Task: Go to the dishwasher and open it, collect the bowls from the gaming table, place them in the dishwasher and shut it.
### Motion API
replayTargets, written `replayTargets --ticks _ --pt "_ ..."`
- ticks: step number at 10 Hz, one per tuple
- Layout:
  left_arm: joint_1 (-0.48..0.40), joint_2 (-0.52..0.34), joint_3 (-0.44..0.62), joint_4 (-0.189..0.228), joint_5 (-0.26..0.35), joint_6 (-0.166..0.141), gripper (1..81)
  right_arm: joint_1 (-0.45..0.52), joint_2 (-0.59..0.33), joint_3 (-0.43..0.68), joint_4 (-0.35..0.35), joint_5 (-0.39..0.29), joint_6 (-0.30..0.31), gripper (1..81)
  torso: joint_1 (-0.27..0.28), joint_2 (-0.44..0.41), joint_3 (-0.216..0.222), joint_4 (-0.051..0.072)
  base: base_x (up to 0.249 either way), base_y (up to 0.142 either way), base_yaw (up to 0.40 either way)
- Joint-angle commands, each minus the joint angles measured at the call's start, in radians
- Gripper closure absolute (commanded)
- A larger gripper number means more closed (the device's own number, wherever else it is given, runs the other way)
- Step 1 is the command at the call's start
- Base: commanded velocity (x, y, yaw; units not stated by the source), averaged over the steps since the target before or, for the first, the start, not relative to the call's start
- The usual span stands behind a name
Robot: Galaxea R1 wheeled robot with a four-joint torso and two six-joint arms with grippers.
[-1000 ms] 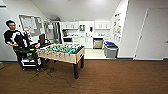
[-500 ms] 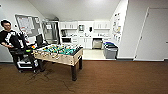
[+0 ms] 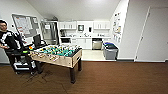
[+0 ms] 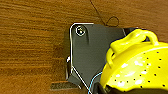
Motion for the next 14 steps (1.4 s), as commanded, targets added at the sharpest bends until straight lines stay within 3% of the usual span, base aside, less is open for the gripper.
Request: replayTargets --ticks 1,6,14 --pt "-0.041 -0.036 -0.005 0.013 0.034 0.002 81.1 0.052 -0.043 0.011 -0.011 -0.050 -0.004 81.1 0.000 0.000 0.000 0.000 0.180 0.000 0.000" --pt "-0.040 -0.033 -0.005 0.013 0.034 0.002 81.1 0.052 -0.043 0.012 -0.011 -0.050 -0.004 81.1 -0.001 0.000 0.000 0.000 0.189 0.000 0.000" --pt "-0.041 -0.026 -0.007 0.013 0.034 0.002 81.1 0.057 -0.040 0.011 -0.011 -0.052 -0.004 81.1 0.000 0.000 0.000 0.000 0.192 -0.077 0.000"
